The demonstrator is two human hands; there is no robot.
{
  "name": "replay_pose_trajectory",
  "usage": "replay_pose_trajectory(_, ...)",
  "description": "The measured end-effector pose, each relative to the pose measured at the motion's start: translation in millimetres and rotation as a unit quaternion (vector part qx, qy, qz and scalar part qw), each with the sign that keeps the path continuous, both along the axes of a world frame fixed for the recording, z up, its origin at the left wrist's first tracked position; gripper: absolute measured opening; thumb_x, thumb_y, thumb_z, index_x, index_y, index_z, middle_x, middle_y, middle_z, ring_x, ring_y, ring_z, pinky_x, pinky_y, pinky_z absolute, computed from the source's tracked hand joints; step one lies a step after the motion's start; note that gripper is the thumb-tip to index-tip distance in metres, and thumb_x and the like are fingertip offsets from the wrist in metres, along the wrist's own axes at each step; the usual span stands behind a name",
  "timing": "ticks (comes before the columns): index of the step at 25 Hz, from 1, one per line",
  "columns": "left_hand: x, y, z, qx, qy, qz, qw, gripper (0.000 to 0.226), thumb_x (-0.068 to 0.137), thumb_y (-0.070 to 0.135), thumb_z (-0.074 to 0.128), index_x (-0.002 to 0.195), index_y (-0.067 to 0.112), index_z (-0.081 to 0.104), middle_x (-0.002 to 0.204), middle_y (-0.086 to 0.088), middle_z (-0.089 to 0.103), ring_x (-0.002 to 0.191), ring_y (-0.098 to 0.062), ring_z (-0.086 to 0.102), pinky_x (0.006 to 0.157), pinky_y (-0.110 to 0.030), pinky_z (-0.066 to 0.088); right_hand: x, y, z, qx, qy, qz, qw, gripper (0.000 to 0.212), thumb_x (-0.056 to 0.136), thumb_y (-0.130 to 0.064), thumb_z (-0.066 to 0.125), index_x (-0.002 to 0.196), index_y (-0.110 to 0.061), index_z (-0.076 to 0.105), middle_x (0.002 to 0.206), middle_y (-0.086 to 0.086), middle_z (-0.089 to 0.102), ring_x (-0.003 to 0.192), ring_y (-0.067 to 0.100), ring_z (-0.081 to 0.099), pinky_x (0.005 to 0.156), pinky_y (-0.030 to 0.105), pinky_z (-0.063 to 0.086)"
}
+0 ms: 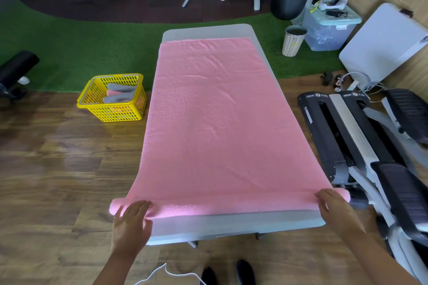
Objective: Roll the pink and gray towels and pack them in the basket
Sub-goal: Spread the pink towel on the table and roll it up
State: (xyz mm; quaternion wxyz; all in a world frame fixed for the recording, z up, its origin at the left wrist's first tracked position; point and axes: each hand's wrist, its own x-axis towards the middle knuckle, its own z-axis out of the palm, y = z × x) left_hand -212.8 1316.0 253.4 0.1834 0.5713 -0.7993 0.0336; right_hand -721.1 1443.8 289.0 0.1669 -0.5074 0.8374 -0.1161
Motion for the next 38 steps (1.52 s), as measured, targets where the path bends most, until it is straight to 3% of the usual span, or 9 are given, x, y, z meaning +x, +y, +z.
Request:
replay_pose_trajectory(2,-1.9,-1.5,-3.4,0.006,0.001,0.001,1.0,0.045,0.064,0.022,0.041,0.096,0.013,0.071,0.096,-0.001,0.071,0.097,-0.015,0.056,0.096,-0.048,0.037,-1.9,3.8,-5.6,0.018,-0.001,0.011,1.0,0.028,0.067,0.011,0.066,0.092,0.0,0.067,0.097,0.013,0.063,0.091,0.037,0.061,0.078,0.047,0.053)
replay_pose_trajectory(6,-9.5,2.8,-2.7,-0.003,0.003,0.014,1.0,0.038,0.068,0.018,0.041,0.09,0.012,0.072,0.09,-0.001,0.072,0.085,-0.021,0.068,0.09,-0.052,0.044,1.0,-2.3,2.6,0.09,0.013,0.037,0.995,0.04,0.081,0.001,0.056,0.121,-0.002,0.056,0.127,0.014,0.052,0.12,0.031,0.045,0.102,0.037,0.035)
replay_pose_trajectory(12,-1.7,4.8,4.2,-0.046,0.0,-0.005,0.999,0.034,0.073,0.024,0.042,0.083,0.015,0.073,0.083,0.002,0.072,0.077,-0.018,0.069,0.081,-0.041,0.04,-4.5,-6.2,0.8,0.084,0.038,0.038,0.995,0.027,0.073,0.009,0.058,0.096,0.0,0.069,0.098,0.015,0.067,0.098,0.036,0.059,0.105,0.044,0.035)
replay_pose_trajectory(16,-9.5,3.1,1.5,-0.013,-0.009,0.021,1.0,0.04,0.072,0.017,0.038,0.097,0.012,0.069,0.102,-0.006,0.069,0.095,-0.024,0.065,0.088,-0.049,0.044,-1.3,-7.1,-5.5,0.027,0.015,0.028,0.999,0.035,0.074,0.009,0.059,0.105,-0.007,0.06,0.114,0.009,0.054,0.107,0.031,0.052,0.095,0.047,0.045)
replay_pose_trajectory(22,-14.0,2.5,-1.3,0.029,-0.008,-0.003,1.0,0.041,0.058,0.011,0.065,0.099,0.011,0.069,0.099,-0.005,0.07,0.095,-0.022,0.061,0.087,-0.055,0.047,-4.6,5.4,-15.0,-0.027,-0.012,-0.001,1.0,0.033,0.073,0.009,0.064,0.103,-0.004,0.065,0.109,0.01,0.063,0.101,0.03,0.059,0.089,0.044,0.048)
replay_pose_trajectory(25,-9.4,2.8,4.0,0.026,-0.024,-0.004,0.999,0.035,0.068,0.017,0.051,0.099,0.015,0.069,0.096,-0.002,0.072,0.084,-0.02,0.07,0.078,-0.049,0.047,-12.8,5.8,-10.9,0.008,-0.027,0.005,1.0,0.041,0.072,0.009,0.064,0.109,-0.005,0.062,0.112,0.008,0.059,0.105,0.029,0.055,0.096,0.044,0.043)
replay_pose_trajectory(32,-6.3,3.1,13.9,0.015,-0.039,0.005,0.999,0.039,0.074,0.031,0.039,0.094,0.019,0.07,0.083,0.007,0.071,0.066,-0.014,0.069,0.073,-0.047,0.039,-18.3,1.3,-5.3,-0.046,0.058,0.095,0.993,0.041,0.046,0.026,0.068,0.076,-0.003,0.072,0.07,0.012,0.068,0.065,0.036,0.063,0.065,0.045,0.053)
replay_pose_trajectory(35,-11.3,1.1,15.3,0.038,-0.018,0.034,0.999,0.045,0.072,0.03,0.039,0.106,0.012,0.063,0.098,0.0,0.069,0.084,-0.019,0.068,0.075,-0.049,0.046,-23.4,-6.0,-6.7,-0.058,0.114,0.134,0.983,0.043,0.045,0.017,0.073,0.076,-0.013,0.072,0.085,0.007,0.067,0.069,0.033,0.063,0.062,0.046,0.055)
replay_pose_trajectory(38,-13.9,2.1,13.7,0.026,0.001,0.018,0.999,0.034,0.076,0.024,0.039,0.095,0.013,0.064,0.098,0.001,0.067,0.087,-0.02,0.067,0.079,-0.045,0.046,-28.3,-10.2,-15.5,-0.08,0.145,0.113,0.98,0.039,0.054,0.013,0.072,0.085,-0.009,0.07,0.09,0.011,0.065,0.074,0.035,0.061,0.067,0.045,0.053)
